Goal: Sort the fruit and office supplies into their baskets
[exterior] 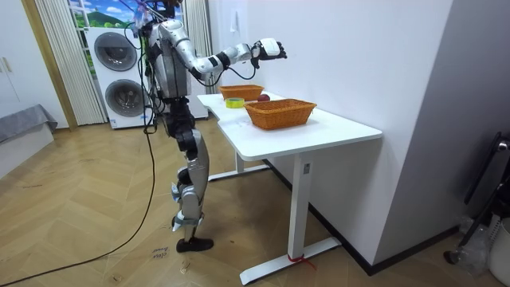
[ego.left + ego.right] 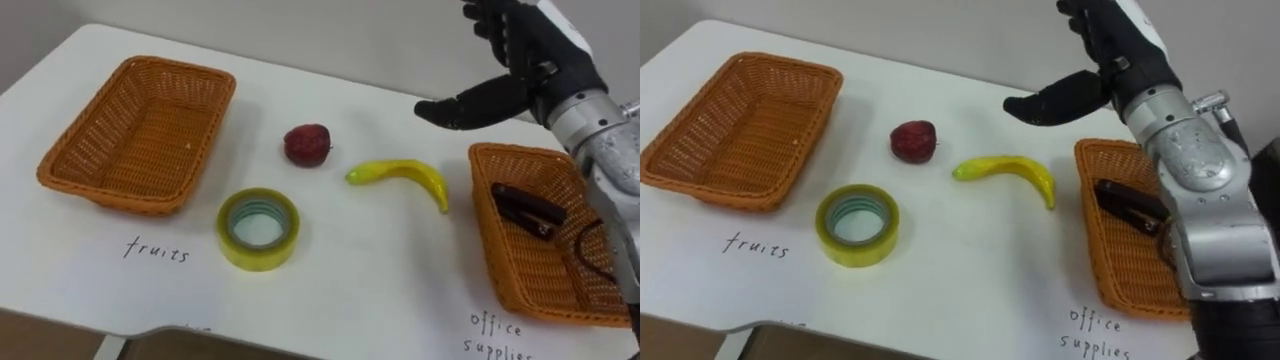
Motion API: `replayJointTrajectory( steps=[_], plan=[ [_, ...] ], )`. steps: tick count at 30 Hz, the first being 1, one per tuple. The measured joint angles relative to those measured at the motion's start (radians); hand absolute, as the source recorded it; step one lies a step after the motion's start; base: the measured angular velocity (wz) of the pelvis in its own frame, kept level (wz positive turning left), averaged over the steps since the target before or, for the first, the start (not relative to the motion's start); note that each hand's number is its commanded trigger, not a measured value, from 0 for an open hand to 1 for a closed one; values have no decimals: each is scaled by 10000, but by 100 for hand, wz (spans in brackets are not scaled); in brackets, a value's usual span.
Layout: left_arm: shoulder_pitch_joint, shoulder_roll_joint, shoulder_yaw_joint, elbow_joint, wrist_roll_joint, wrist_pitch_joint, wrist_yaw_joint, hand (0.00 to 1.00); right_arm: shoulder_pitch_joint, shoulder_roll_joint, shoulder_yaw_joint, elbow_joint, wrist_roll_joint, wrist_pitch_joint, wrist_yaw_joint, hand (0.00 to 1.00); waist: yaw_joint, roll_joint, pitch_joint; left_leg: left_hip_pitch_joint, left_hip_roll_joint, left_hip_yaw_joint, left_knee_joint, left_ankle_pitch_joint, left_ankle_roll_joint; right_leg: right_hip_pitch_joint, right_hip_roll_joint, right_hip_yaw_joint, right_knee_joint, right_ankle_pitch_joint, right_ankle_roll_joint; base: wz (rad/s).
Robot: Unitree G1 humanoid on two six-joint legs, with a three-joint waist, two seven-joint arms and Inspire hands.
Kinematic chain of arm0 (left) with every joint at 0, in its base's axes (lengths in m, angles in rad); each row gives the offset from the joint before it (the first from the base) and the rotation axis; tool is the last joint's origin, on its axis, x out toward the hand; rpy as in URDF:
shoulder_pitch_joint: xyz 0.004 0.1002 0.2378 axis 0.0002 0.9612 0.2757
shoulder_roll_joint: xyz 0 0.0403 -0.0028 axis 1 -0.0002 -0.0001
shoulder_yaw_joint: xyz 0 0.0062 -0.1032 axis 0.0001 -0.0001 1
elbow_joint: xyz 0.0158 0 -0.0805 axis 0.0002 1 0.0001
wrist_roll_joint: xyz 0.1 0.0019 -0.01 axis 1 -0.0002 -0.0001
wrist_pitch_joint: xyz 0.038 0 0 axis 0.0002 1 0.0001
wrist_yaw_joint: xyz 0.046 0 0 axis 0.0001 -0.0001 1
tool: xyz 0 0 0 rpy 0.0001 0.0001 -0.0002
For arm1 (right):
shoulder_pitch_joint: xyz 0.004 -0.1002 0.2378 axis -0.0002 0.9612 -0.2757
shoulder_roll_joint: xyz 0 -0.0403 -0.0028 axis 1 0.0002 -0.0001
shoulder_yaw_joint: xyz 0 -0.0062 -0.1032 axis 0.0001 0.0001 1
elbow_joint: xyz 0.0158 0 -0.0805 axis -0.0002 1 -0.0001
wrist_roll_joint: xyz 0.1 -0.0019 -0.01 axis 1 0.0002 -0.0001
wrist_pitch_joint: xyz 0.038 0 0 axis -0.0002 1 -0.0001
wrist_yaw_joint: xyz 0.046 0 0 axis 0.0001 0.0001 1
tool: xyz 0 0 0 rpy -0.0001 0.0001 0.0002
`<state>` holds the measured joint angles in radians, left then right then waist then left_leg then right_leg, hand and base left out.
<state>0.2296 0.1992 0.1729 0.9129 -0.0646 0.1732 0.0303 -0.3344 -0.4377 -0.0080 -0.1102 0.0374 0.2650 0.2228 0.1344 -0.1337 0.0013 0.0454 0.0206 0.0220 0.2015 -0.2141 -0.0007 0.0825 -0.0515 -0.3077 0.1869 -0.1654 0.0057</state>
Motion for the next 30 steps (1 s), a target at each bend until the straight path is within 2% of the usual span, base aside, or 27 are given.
replayJointTrajectory(
  steps=[8, 11, 13, 16, 20, 24, 30],
  plan=[
    [65, 40, -43, -294, 173, 101, 38, 0, -2, 0, 345, 448, 60, -3, 24, 0, 223, -15, 15, -14, -6, -94, 27, 7, -6, 66, 3, -127, 3, -1, 1, 5],
    [77, 60, -105, -301, 163, 99, 96, 0, -2, -2, 530, 608, 32, -2, 6, 0, 289, -80, 27, -25, 1, -97, 15, 7, -5, 50, 2, -179, -1, -1, 2, 0],
    [150, 77, -103, -303, 164, 99, 97, 0, -2, -32, 730, 620, 26, 0, -3, 0, 366, -183, -30, -21, 9, -145, -7, 7, -7, 54, 14, -200, -4, -1, 2, 0],
    [191, 171, -103, -289, 195, 100, 105, 0, -3, -45, 1126, 637, 37, 80, 5, 0, 502, -251, -47, 10, 2, -243, -23, 12, -14, 103, 23, -251, -16, -1, 2, 8],
    [294, 262, -103, -282, 180, 164, 157, 0, -3, -43, 1490, 636, -9, 287, 210, 0, 694, -418, 39, -5, -10, -273, -23, 11, -14, 125, 25, -282, -22, -1, 2, 6],
    [494, 323, -102, -274, 303, 399, 194, 0, -2, -42, 1565, 637, -58, 430, 310, 0, 876, -606, 29, -21, -24, -392, -23, 9, -11, 164, 16, -439, -23, -1, 2, 9],
    [691, 309, -116, -271, 372, 552, 203, 0, -2, -42, 1722, 822, -63, 429, 448, 0, 959, -615, 33, -7, -26, -471, 8, 11, -14, 241, 15, -513, -27, -1, 2, 5]
  ],
)
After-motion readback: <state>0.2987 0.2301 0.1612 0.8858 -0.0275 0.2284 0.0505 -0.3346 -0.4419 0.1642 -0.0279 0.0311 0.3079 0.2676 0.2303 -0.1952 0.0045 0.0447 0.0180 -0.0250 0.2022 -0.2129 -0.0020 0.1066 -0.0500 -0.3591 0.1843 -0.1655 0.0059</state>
